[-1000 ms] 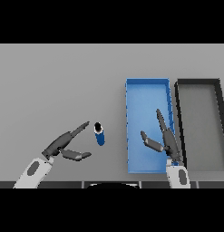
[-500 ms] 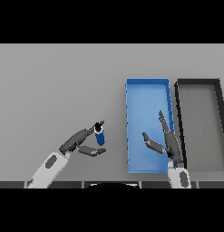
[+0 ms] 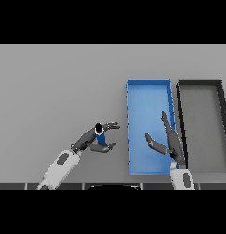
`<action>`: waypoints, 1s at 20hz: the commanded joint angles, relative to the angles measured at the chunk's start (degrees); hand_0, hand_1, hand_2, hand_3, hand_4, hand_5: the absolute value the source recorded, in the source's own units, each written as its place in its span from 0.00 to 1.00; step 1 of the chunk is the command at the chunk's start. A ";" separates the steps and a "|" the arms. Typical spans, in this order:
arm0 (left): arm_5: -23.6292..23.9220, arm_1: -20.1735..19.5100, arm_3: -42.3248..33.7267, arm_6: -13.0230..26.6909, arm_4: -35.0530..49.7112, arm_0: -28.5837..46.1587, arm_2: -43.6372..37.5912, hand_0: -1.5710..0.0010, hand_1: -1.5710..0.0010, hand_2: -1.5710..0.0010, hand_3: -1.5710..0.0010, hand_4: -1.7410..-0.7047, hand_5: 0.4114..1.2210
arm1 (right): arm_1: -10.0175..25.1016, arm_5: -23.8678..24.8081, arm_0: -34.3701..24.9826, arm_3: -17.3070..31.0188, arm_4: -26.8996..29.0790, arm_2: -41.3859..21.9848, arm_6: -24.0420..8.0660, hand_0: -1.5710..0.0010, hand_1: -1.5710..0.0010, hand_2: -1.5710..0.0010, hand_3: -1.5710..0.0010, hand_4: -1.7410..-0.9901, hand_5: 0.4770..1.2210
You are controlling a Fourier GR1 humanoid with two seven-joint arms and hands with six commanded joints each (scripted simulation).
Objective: Pick up the blue pipe and place it into the blue bin.
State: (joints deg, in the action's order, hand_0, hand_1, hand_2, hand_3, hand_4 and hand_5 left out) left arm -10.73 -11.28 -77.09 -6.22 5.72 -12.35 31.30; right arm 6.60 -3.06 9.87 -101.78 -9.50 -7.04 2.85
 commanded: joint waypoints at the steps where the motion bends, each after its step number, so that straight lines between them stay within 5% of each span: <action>1: -0.14 0.79 -0.05 0.26 1.34 0.14 -0.48 0.82 0.71 0.66 0.69 0.39 0.44 | 0.06 -0.12 -0.62 0.14 0.15 0.08 -1.26 1.00 1.00 1.00 1.00 0.72 0.17; 4: 0.09 1.17 0.26 -1.79 0.35 0.87 0.30 0.43 0.36 0.34 0.36 0.21 0.71 | -0.59 -0.07 -0.81 0.56 -0.05 -0.42 -1.38 1.00 1.00 1.00 1.00 0.73 0.17; 8: 1.08 1.16 -0.26 -5.43 -1.46 1.55 2.48 0.18 0.15 0.14 0.19 0.09 0.88 | -0.37 0.17 -1.11 0.73 -0.18 -0.17 -0.98 1.00 1.00 1.00 1.00 0.73 0.17; 13: 3.22 2.21 -4.86 -4.50 -0.30 1.22 1.77 0.06 0.05 0.05 0.09 0.03 0.96 | 0.18 -0.01 -1.18 1.10 -0.26 0.15 -0.88 1.00 1.00 1.00 1.00 0.74 0.17; 20: 2.82 2.92 -12.28 -0.30 1.04 -1.44 2.64 0.01 0.01 0.01 0.06 0.01 0.99 | 0.31 0.45 -1.17 1.18 -0.36 0.62 -0.07 1.00 1.00 1.00 1.00 0.79 0.16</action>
State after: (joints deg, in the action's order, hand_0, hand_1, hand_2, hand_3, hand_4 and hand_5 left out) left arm -8.06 -8.36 -89.39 -6.71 6.85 -13.81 33.94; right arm 6.91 -2.61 8.68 -100.60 -9.86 -6.42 2.73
